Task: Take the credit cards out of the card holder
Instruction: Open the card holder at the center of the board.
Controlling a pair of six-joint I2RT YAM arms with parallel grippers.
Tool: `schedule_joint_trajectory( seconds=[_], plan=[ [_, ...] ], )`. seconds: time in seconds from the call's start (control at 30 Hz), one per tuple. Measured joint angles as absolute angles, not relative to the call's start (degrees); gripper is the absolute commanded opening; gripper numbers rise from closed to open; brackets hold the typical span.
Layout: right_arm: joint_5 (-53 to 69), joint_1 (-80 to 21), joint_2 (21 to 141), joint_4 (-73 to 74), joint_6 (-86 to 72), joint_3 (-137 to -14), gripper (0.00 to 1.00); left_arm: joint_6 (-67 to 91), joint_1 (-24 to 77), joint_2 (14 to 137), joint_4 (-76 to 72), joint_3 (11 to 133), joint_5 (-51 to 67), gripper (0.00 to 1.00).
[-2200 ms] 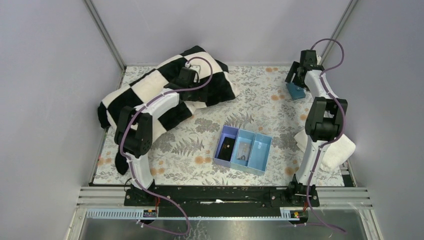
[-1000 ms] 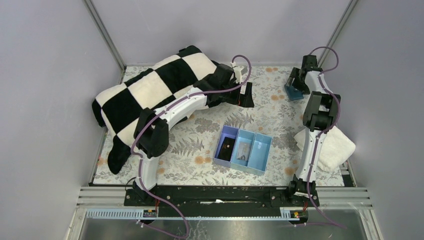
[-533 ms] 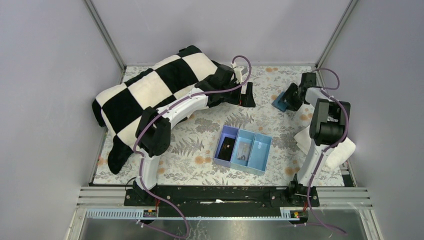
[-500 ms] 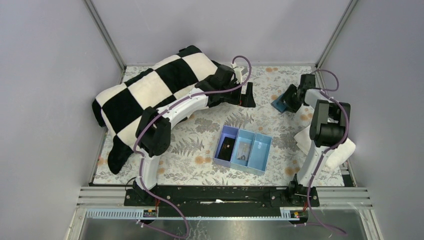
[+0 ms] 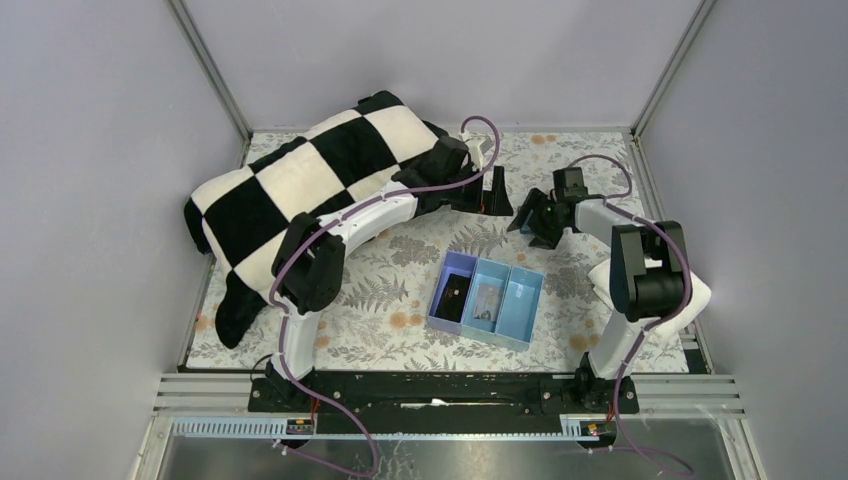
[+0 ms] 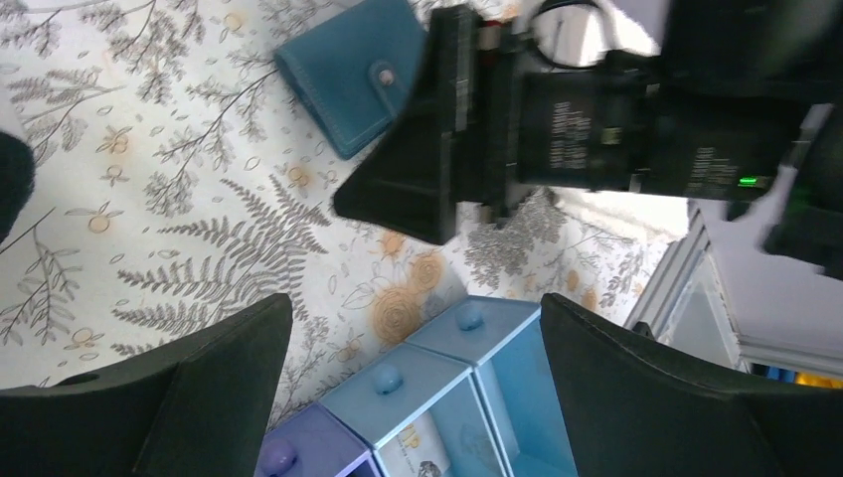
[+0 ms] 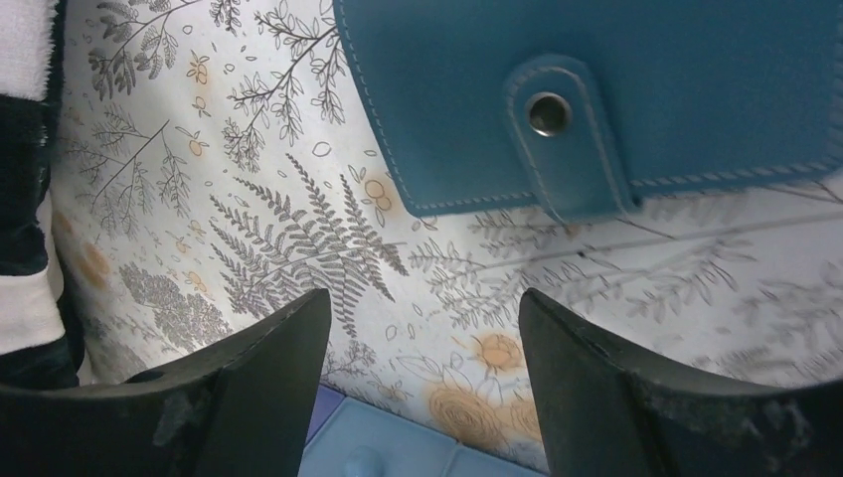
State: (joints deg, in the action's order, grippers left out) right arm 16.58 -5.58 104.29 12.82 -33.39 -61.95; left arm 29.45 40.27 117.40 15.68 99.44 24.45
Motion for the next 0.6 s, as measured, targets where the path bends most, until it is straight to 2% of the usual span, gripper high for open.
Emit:
schedule_joint_trajectory(
  seconds=[0.27,0.43,0.6],
  plan=[
    [5.98,-4.82,97.1,13.58,-34.85,-61.17,0.84,29.39,40.25,117.3,12.1,95.24,19.03,0.99],
    [-1.78,-4.27,100.73,15.31,-34.85,-67.99,0.94,27.83,40.25,115.72,12.67,94.7,17.67,0.99],
    [-8.47,-3.57,106.5,16.01,-34.83,-75.77,0.99,26.59,40.25,112.44,12.78,94.35,17.76,0.99]
  ],
)
